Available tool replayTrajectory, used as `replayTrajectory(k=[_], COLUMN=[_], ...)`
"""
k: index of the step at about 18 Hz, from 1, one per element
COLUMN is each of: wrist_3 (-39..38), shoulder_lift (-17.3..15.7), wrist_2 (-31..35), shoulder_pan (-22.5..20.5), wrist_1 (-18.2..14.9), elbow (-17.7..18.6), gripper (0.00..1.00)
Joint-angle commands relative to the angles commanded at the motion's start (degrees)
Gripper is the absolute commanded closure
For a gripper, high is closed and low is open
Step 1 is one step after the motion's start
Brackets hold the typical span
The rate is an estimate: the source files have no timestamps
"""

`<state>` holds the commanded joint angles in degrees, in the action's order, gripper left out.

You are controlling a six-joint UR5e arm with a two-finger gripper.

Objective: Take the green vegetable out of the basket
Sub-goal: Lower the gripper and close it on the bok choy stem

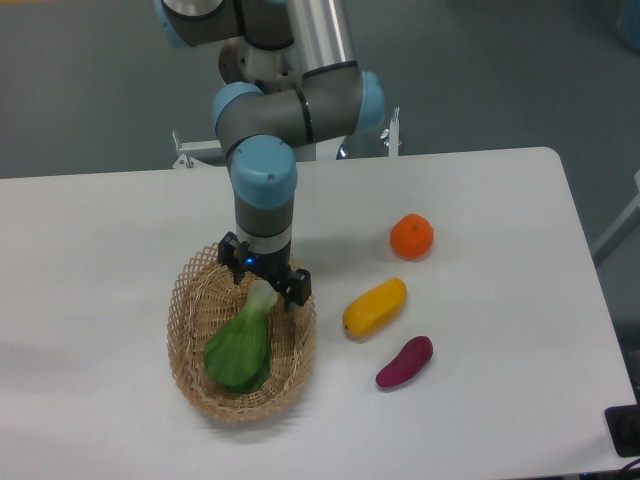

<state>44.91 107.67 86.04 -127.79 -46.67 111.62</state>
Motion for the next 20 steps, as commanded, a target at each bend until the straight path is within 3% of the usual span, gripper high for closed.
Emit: replayTrajectory(k=[10, 12, 14, 15, 18, 20], wrist_3=[-2.5, -3.3, -3.5, -3.4, -3.3, -3.3], shoulder_lift=[1.6, 1.8, 1.5, 1.2, 1.1, 1.1], wrist_2=[0.8, 0.9, 0.8, 0.8, 0.8, 0.8], shoulder_pan=[0.1, 0.1, 0.1, 0.1, 0.1, 0.1], wrist_1=[1.0, 1.0, 0.9, 0.8, 0.9, 0.8], elbow=[1.0, 0.7, 0.5, 0.5, 0.4, 0.3], gripper=[0.00, 0.12, 0.36, 0.44, 0.59, 0.63])
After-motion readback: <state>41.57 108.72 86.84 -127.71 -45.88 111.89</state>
